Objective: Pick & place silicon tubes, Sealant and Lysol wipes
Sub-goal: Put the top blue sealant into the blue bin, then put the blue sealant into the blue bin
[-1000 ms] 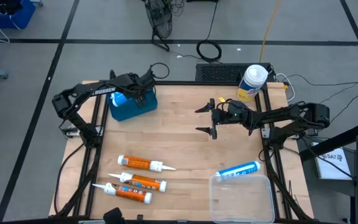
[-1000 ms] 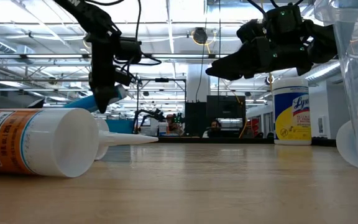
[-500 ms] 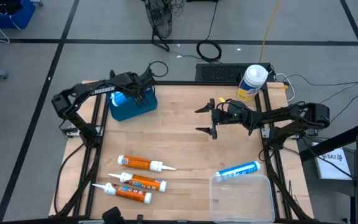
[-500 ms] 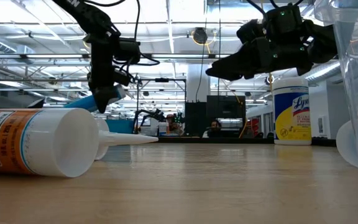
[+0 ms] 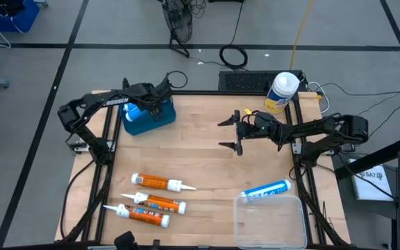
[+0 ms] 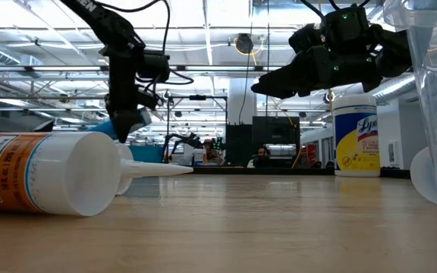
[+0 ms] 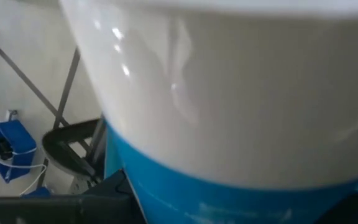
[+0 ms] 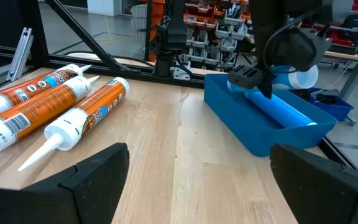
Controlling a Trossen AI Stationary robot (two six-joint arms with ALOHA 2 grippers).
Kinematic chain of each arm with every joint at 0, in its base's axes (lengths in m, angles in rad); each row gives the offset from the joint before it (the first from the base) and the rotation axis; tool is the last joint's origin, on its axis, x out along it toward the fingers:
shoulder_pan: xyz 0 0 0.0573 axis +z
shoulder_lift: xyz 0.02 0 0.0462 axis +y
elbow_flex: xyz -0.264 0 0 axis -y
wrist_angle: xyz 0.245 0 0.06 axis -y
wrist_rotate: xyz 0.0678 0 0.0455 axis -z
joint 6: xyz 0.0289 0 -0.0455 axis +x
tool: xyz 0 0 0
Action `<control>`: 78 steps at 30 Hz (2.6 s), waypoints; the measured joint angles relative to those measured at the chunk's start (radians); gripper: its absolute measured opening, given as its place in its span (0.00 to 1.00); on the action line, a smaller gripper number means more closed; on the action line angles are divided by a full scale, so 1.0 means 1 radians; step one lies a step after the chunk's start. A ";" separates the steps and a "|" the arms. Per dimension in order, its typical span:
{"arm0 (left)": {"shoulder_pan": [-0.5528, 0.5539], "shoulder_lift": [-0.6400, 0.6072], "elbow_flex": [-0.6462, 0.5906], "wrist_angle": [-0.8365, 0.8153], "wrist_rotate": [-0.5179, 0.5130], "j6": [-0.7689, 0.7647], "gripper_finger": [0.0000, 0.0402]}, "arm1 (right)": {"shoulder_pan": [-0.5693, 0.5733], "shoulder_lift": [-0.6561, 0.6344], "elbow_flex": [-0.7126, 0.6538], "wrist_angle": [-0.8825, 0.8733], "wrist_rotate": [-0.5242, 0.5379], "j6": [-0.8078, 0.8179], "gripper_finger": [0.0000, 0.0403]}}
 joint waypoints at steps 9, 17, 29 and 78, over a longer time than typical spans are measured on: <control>0.039 0.000 -0.071 0.071 0.023 0.002 0.52 | 0.000 0.000 0.000 0.000 0.000 0.003 0.90; 0.045 0.000 -0.097 0.107 0.048 0.008 0.52 | 0.000 0.000 0.000 0.001 0.000 0.003 0.90; 0.044 -0.001 -0.097 0.128 0.006 0.011 0.68 | 0.000 0.000 0.000 0.000 0.000 0.004 0.90; -0.295 -0.739 -0.805 1.550 0.698 -0.061 0.67 | 0.252 -0.017 0.082 -0.272 0.193 0.042 0.90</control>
